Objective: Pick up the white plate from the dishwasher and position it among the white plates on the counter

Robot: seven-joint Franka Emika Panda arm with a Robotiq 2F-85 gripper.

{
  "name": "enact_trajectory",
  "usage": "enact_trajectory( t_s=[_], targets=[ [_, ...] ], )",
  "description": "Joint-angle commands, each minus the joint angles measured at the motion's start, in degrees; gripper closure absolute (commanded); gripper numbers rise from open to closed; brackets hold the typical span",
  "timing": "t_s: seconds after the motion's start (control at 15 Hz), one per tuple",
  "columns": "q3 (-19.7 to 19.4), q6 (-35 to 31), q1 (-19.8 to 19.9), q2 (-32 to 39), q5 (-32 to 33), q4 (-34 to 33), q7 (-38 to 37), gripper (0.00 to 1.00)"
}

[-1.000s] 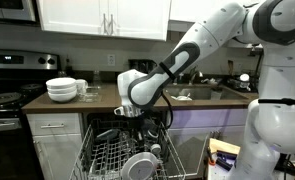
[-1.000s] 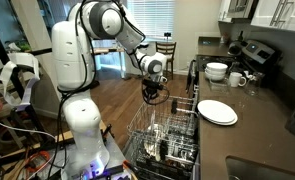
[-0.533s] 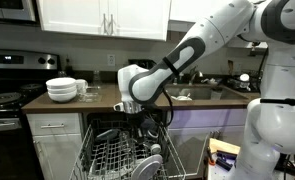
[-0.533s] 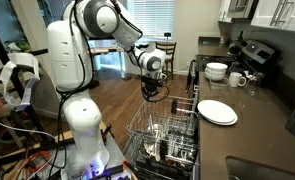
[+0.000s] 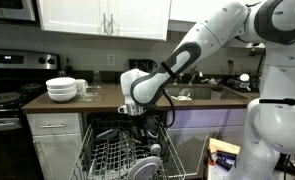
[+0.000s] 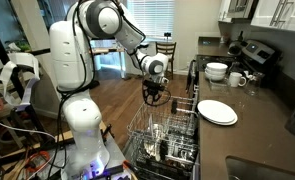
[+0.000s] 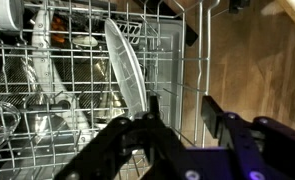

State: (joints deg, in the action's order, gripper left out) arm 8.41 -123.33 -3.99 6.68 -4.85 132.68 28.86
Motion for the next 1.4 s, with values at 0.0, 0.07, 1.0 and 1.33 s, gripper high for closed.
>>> enact_trajectory(
  t_s=[0.0,0.07,1.0,1.33],
  targets=[
    [-0.81,-1.4,0.15,2.27,1.58,-0.1,1.18,0.2],
    [-0.89,-1.67,0.24,2.97,1.73,-0.2,1.61,0.14],
    [-0.07,-9.6,1.01,8.94,5.03,0.02,12.89,0.45],
    [0.06,-10.26,1.32,10.11,4.57,-0.03,15.15,0.54]
  ],
)
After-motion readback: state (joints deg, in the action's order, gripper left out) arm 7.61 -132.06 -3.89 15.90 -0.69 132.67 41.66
